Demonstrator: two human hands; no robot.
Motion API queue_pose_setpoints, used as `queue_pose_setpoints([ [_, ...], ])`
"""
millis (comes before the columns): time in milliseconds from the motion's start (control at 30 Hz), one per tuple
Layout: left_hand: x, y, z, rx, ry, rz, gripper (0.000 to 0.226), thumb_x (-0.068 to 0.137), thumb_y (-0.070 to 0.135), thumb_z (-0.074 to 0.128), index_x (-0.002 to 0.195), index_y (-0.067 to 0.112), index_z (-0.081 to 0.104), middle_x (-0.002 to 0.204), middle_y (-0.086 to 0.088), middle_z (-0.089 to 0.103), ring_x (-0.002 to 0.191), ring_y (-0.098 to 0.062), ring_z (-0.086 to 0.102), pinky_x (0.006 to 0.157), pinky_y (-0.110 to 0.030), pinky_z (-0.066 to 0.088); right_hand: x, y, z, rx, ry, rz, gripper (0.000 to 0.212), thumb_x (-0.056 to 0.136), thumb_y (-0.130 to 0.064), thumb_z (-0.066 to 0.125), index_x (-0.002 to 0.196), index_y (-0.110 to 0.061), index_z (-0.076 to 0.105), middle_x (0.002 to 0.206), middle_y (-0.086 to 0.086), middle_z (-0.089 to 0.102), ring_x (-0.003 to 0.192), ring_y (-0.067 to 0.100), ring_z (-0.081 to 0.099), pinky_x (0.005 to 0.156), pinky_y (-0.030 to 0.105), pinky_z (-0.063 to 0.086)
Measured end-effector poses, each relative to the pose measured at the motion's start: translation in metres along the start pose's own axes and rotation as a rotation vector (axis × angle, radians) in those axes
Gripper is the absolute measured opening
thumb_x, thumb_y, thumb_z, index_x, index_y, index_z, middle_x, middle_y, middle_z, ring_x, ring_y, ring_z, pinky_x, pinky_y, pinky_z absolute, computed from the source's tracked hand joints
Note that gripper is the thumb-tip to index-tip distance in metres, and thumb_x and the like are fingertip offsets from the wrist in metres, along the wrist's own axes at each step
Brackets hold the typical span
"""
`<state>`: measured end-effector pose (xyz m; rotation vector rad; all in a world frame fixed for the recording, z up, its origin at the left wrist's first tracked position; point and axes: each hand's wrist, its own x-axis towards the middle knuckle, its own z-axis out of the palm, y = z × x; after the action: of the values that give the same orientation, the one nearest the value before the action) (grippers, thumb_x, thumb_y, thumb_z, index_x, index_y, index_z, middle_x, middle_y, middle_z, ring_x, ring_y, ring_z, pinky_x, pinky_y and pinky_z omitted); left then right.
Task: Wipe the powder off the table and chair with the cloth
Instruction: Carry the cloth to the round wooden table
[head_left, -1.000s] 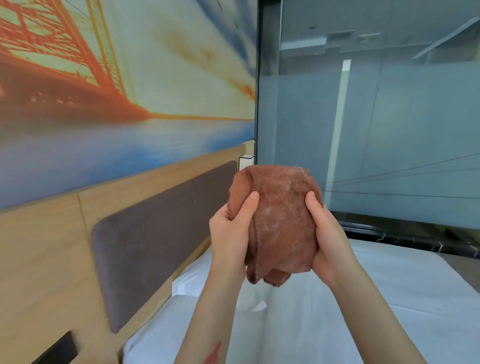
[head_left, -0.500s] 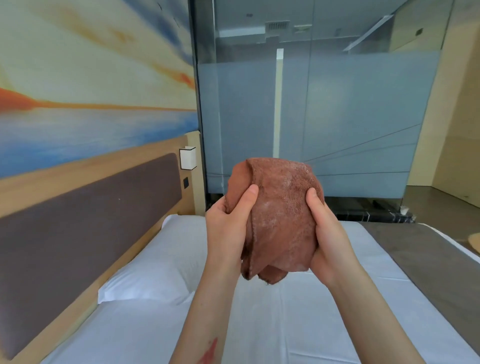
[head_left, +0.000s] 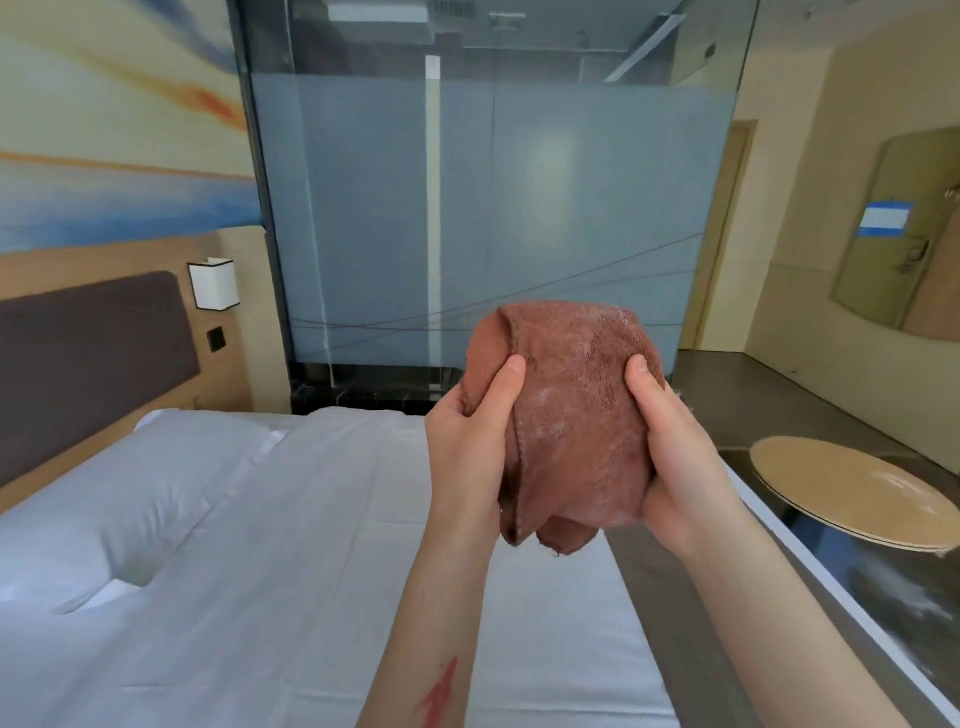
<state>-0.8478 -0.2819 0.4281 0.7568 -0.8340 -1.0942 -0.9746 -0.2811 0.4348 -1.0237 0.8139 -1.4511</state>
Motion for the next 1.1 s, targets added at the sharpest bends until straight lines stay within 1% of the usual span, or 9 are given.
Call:
queue_pose_setpoints([
  [67,0.000,-0.022,0.038,0.004,-0.032,-0.018,0.012,0.079,0.026,0.070,0.071,0.018,0.071,0.076,-0.002,0.074,0.077,-0.020,0.071,0.071,-0.034,0.058,0.004,-0.015,-0.041,0.007,0.020,-0.008,0.019,0.087,-0.044,0.052,0.098,-0.034,0.064,0.097,-0.008,0.075,0.091,0.012,0.070,0.077,0.037,0.056],
  [167,0.002,-0.055,0.094,0.006,-0.090,-0.035,0.012,0.079,0.025,0.070,0.070,0.018,0.072,0.075,-0.002,0.074,0.077,-0.019,0.071,0.073,-0.035,0.057,0.011,-0.034,-0.100,0.024,0.071,-0.025,0.021,0.087,-0.046,0.051,0.102,-0.035,0.063,0.097,-0.009,0.075,0.086,0.010,0.071,0.065,0.030,0.058],
  [467,0.000,-0.163,0.263,0.013,-0.249,-0.089,0.014,0.078,0.026,0.072,0.068,0.017,0.072,0.080,-0.005,0.075,0.084,-0.024,0.072,0.083,-0.042,0.057,0.032,-0.091,-0.283,0.058,0.199,-0.122,0.021,0.089,-0.045,0.049,0.102,-0.034,0.062,0.099,-0.009,0.074,0.090,0.008,0.070,0.071,0.030,0.056],
  [633,0.007,-0.225,0.374,-0.058,-0.313,-0.097,0.014,0.081,0.022,0.069,0.068,0.017,0.071,0.071,0.001,0.074,0.074,-0.016,0.071,0.073,-0.032,0.058,0.063,-0.135,-0.389,0.026,0.229,-0.188,0.017,0.089,-0.044,0.049,0.097,-0.035,0.061,0.088,-0.013,0.075,0.085,0.007,0.071,0.062,0.026,0.058],
  [700,0.009,-0.244,0.419,-0.080,-0.317,-0.114,0.009,0.081,0.023,0.069,0.074,0.017,0.070,0.072,0.002,0.075,0.073,-0.015,0.072,0.070,-0.031,0.059,0.075,-0.160,-0.429,0.004,0.244,-0.206,0.016,0.089,-0.044,0.049,0.097,-0.036,0.060,0.090,-0.013,0.075,0.086,0.007,0.071,0.066,0.028,0.058],
  [767,0.010,-0.260,0.461,-0.075,-0.335,-0.128,0.008,0.080,0.025,0.069,0.076,0.018,0.070,0.074,0.001,0.075,0.077,-0.017,0.073,0.072,-0.033,0.059,0.085,-0.182,-0.467,0.000,0.266,-0.219,0.018,0.089,-0.044,0.049,0.099,-0.036,0.060,0.097,-0.011,0.073,0.087,0.007,0.070,0.068,0.028,0.058],
  [867,0.009,-0.283,0.520,-0.077,-0.369,-0.149,0.008,0.081,0.025,0.069,0.076,0.019,0.070,0.083,-0.004,0.076,0.084,-0.022,0.072,0.080,-0.039,0.058,0.095,-0.214,-0.520,0.014,0.279,-0.238,0.020,0.090,-0.043,0.049,0.103,-0.034,0.060,0.097,-0.009,0.072,0.083,0.006,0.071,0.058,0.023,0.057],
  [967,0.006,-0.307,0.571,-0.046,-0.389,-0.162,0.010,0.080,0.027,0.069,0.082,0.017,0.070,0.094,-0.010,0.075,0.089,-0.026,0.071,0.083,-0.042,0.057,0.103,-0.235,-0.571,0.033,0.290,-0.253,0.018,0.090,-0.042,0.048,0.101,-0.034,0.059,0.099,-0.010,0.072,0.084,0.005,0.070,0.063,0.023,0.057],
  [1100,0.001,-0.344,0.635,-0.022,-0.389,-0.135,0.011,0.080,0.027,0.069,0.081,0.016,0.071,0.096,-0.011,0.074,0.091,-0.027,0.070,0.083,-0.041,0.056,0.115,-0.254,-0.642,0.056,0.280,-0.258,0.024,0.090,-0.042,0.047,0.109,-0.032,0.058,0.106,-0.007,0.071,0.090,0.007,0.070,0.069,0.026,0.057],
])
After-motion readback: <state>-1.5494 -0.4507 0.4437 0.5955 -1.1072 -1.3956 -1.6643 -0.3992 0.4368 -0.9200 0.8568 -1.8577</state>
